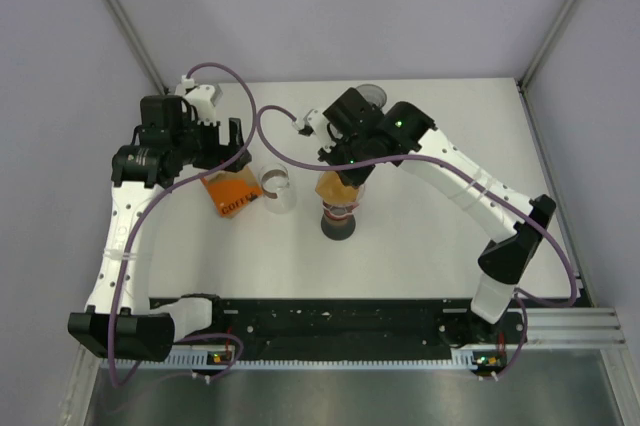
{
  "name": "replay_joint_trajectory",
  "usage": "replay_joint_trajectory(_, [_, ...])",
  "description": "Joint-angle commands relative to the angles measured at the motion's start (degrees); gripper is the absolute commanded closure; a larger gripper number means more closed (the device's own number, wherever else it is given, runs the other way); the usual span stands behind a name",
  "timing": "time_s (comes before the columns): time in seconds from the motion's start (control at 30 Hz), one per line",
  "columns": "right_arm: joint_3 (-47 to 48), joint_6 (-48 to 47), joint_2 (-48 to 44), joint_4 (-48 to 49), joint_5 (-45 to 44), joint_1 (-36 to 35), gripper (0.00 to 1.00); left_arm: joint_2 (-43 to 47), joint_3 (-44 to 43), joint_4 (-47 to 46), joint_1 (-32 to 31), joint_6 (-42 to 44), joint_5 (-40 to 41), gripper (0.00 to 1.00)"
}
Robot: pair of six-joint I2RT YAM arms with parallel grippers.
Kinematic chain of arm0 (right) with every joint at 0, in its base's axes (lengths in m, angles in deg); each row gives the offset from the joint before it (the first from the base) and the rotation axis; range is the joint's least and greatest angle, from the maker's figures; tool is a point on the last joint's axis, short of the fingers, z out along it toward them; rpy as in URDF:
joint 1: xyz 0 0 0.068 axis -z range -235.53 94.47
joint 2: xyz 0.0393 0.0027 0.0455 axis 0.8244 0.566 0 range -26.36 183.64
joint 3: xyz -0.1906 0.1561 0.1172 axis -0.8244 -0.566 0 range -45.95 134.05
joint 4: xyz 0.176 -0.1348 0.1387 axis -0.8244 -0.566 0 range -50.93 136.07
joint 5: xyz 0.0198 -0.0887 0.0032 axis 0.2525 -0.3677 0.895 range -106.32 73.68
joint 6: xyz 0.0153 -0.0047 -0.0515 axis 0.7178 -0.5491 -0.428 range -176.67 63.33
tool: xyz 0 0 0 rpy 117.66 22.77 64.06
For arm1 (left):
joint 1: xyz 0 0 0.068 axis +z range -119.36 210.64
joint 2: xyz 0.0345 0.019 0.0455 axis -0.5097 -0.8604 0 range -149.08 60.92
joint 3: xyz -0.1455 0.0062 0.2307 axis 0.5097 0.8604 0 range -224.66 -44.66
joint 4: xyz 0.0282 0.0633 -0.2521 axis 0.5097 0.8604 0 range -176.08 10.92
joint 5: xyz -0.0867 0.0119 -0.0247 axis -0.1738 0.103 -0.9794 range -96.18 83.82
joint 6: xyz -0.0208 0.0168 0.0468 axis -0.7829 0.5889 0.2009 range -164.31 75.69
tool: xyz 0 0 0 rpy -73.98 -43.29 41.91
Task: Place the coffee filter in the dripper
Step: Place the coffee filter in the coffee dripper.
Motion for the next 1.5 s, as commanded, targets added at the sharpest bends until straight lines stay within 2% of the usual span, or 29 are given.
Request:
replay_joint_trajectory(0.0, [-2.8, 1.9, 1.0, 1.7, -3.9, -0.3, 1.00, 2.3, 0.3, -3.8, 2.5, -0.9, -2.8, 0.01])
replay_joint_trajectory(0.17, [-3.7, 0.8, 5.5, 6.6, -2.8, -0.3, 1.00, 3.7, 1.5, -3.8, 3.9, -0.9, -3.9, 0.01])
replay_joint_trajectory(0.37, [-5.4, 1.0, 10.5, 7.0, -3.1, -0.3, 1.00, 4.4, 1.5, -3.5, 6.0, -0.9, -4.8, 0.01])
replay_joint_trajectory(0.6, [-7.5, 1.4, 9.7, 8.7, -3.1, -0.3, 1.00, 4.2, 1.0, -3.3, 6.6, -0.9, -6.6, 0.01])
replay_joint_trajectory(0.93, [-1.9, 0.4, 6.8, 5.7, -5.0, -0.4, 1.00, 4.3, 0.8, -3.1, 6.9, -1.0, -7.6, 0.01])
replay_joint_trajectory(1.1, [-0.1, -0.3, 6.9, 3.8, -5.5, -0.3, 0.95, 4.2, 0.2, -3.0, 7.3, -0.9, -7.7, 0.01])
replay_joint_trajectory(1.23, [0.0, -0.6, 6.5, 3.6, -5.2, -0.4, 0.86, 4.2, -0.2, -3.0, 7.3, -0.9, -7.8, 0.01])
replay_joint_trajectory(1.47, [4.4, -0.4, 5.7, 2.6, -4.5, -0.3, 0.84, 4.2, 0.2, -3.0, 7.5, -1.0, -8.4, 0.01])
